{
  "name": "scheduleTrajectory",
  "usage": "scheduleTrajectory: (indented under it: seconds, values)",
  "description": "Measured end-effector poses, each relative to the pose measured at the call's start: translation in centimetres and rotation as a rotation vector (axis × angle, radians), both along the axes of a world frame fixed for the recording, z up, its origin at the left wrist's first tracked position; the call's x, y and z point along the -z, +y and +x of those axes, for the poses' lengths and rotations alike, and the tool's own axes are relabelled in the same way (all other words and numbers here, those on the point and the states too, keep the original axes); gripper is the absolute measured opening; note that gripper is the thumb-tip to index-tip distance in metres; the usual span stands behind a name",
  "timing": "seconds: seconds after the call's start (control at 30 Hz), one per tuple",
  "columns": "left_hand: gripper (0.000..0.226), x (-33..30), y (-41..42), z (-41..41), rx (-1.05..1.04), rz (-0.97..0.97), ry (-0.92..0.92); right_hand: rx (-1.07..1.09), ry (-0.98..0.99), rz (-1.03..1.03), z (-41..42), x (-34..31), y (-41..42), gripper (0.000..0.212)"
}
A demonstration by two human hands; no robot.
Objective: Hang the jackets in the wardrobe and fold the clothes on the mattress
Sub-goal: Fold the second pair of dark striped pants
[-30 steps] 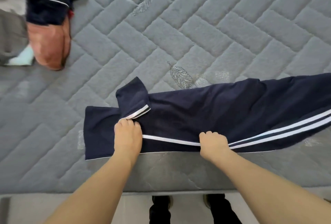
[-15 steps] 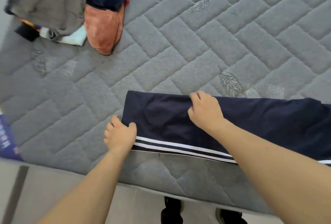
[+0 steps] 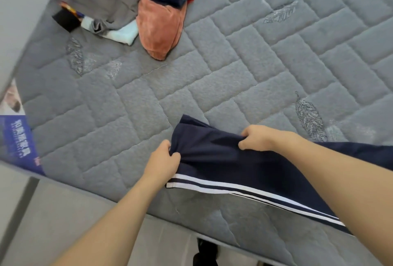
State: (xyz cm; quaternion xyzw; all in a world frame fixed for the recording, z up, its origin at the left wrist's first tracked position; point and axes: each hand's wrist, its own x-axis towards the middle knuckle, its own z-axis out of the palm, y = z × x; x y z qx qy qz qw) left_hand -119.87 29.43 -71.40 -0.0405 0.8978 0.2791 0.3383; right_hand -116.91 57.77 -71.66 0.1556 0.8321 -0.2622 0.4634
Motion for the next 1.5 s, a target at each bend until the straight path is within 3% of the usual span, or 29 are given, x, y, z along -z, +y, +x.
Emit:
scheduleTrajectory:
  seconds: [0.07, 0.17, 0.23, 0.37, 0.5, 0.6, 0.67, 0.8, 0.9, 1.0, 1.1, 1.2, 1.3, 1.37, 1.5]
  values:
    - [0.014, 0.3, -0.5, -0.3, 0.086, -0.111, -0.111, -0.126, -0.098, 0.051, 0.1, 0.0, 0.0, 0.025]
    - [0.016, 1.4, 0.1, -0.9, 0.086, -0.155, -0.031, -0.331, 0.017, 0.217, 0.7, 0.3, 0.0, 0.021]
    - [0.016, 2.0, 1.3, -1.3, 0.035, -0.09, 0.061, -0.303, 0.095, 0.239, 1.1, 0.5, 0.0, 0.022]
    - [0.016, 2.5, 3.5, -1.9, -0.033, -0.074, 0.116, -0.244, 0.027, 0.154, 0.9, 0.9, 0.2, 0.018]
    - [0.026, 2.3, 4.3, -2.2, -0.188, -0.006, 0.026, -0.231, 0.321, 0.138, 1.0, 1.3, 1.6, 0.023]
    - [0.029, 2.2, 4.3, -2.6, -0.225, 0.087, 0.139, -0.103, 0.522, 0.122, 2.0, 2.1, 2.6, 0.027]
    - [0.031, 2.3, 4.2, -2.6, -0.148, -0.015, 0.24, -0.104, 0.429, 0.192, 3.0, 2.4, 3.2, 0.032]
    - [0.042, 3.4, 4.4, -1.9, 0.139, -0.382, 0.439, -0.317, 0.226, 0.413, 3.8, 1.5, 5.0, 0.059]
    - [0.049, 4.0, 7.0, -1.9, 0.425, -0.273, 0.603, -0.289, 0.164, 0.478, 3.8, 0.5, 6.2, 0.061]
    - [0.039, 4.3, 11.0, -1.1, 0.751, -0.149, 0.663, -0.339, 0.072, 0.539, 4.5, -0.4, 7.4, 0.044]
    - [0.024, 4.6, 14.0, -0.7, 0.945, -0.164, 0.653, -0.366, -0.036, 0.629, 6.0, -0.7, 9.1, 0.03]
    - [0.019, 4.4, 15.4, -1.6, 0.948, -0.291, 0.641, -0.31, -0.052, 0.73, 8.3, -0.2, 11.6, 0.027]
    - [0.02, 4.0, 16.1, -1.7, 0.833, -0.392, 0.615, -0.229, 0.078, 0.844, 10.1, 0.2, 14.6, 0.03]
    - [0.019, 3.9, 16.7, -1.3, 0.799, -0.426, 0.607, -0.19, 0.087, 0.797, 10.6, 0.6, 16.2, 0.029]
    - [0.027, 4.3, 20.3, 0.7, 0.937, -0.185, 0.561, -0.256, 0.096, 0.599, 10.5, 1.2, 17.3, 0.02]
